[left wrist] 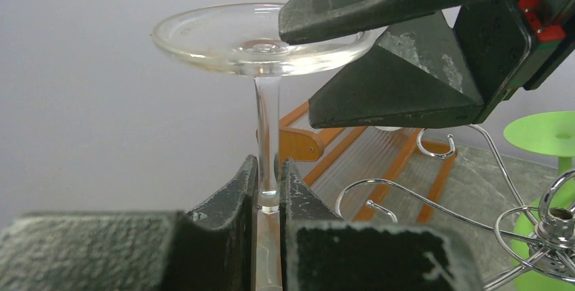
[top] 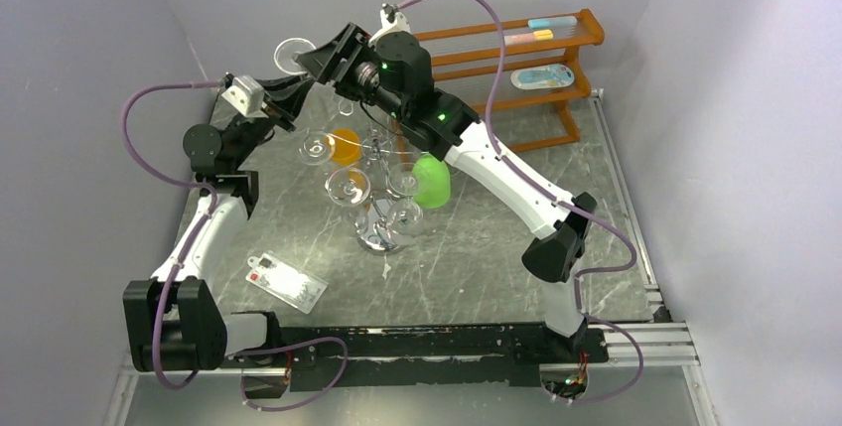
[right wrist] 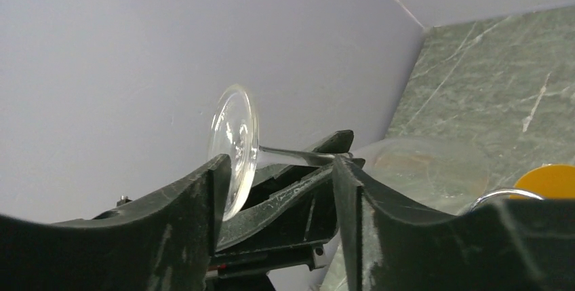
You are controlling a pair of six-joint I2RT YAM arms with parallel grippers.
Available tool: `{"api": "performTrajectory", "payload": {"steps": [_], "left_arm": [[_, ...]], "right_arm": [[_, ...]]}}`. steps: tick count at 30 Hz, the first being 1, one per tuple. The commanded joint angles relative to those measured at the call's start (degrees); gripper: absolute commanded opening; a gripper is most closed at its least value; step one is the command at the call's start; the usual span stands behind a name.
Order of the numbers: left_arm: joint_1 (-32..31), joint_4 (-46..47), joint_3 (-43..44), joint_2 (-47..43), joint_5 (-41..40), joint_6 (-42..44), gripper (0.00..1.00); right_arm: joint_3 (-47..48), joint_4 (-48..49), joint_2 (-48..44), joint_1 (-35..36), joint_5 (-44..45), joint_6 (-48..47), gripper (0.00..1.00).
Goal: Place the wine glass upside down on the wine glass rack
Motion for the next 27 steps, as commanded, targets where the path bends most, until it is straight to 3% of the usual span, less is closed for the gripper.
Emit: {"api": "performTrajectory", "payload": {"steps": [1,7,12,16,22,27], "left_arm": [[-0.01,2.26,-0.15,-1.69,1.37,2.82,0.05],[-0.01,1.17,-0.66,-2.77,2.2,3.25,0.05],[-0.01,-1.83,-0.41,-3.65,1.18,3.28,0.15],[-0.01,-8.26,1.91,-3.48,-0.53,3.31,0.25],[-0.01,-11.05,1.84,-4.94,-3.56,3.65,0.63],[-0.01,-14.8,1.25,-6.37,-6.76,3.89,0.74]], "right_arm": [[0.89,1.49,-0.19,0.06,1.57,3.19,0.55],[-0.97,4.68,-0.62,0.07,-0.36,6.46,0.36],[-1.76,7.79,-0.75,-0.02,-0.5,8.17,0.0],[-4.77,14.53,-1.79,-0.03,-0.28,8.31,0.0],[-5.32,20.78,-1.81,-0.16,3.12,4.36,0.0],[-7.99,23.38,-3.53,-1.31,5.96,2.5,0.0]]}}
